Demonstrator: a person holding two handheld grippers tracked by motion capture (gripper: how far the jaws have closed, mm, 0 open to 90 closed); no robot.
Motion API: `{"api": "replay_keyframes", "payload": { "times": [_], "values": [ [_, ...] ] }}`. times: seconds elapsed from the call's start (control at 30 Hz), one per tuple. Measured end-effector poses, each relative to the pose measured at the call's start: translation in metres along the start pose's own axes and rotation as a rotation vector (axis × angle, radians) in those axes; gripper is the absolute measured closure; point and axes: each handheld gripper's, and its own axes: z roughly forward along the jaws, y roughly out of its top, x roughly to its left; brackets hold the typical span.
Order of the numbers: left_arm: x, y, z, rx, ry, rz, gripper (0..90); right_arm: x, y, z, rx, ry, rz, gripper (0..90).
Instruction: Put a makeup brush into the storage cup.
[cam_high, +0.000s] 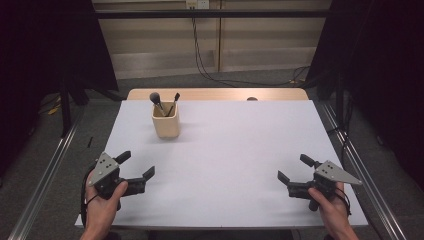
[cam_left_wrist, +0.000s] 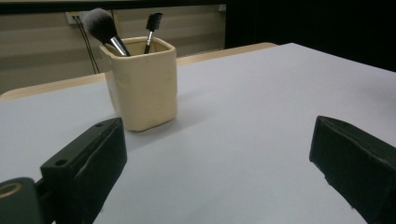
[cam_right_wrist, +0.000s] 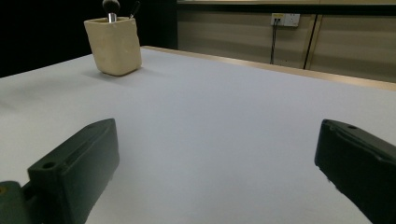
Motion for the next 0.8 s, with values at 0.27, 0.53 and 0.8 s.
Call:
{"api": "replay_keyframes", "payload": {
  "times": [0.27,0.53,0.8],
  "values": [
    [0.0,-0.015,-0.005,0.0,-0.008,-0.007,4.0,0.0,0.0,-0.001,-0.008,0.001,-0.002,0.0],
    [0.0,-0.024,-0.007,0.018,-0.02,0.013,3.7,0.002,0.001,-0.002,-0.011,0.005,-0.019,0.0],
    [0.001,-0.024,-0.006,0.009,0.001,0.001,3.6,0.003,0.0,-0.001,-0.012,0.012,-0.026,0.0]
  ]
}}
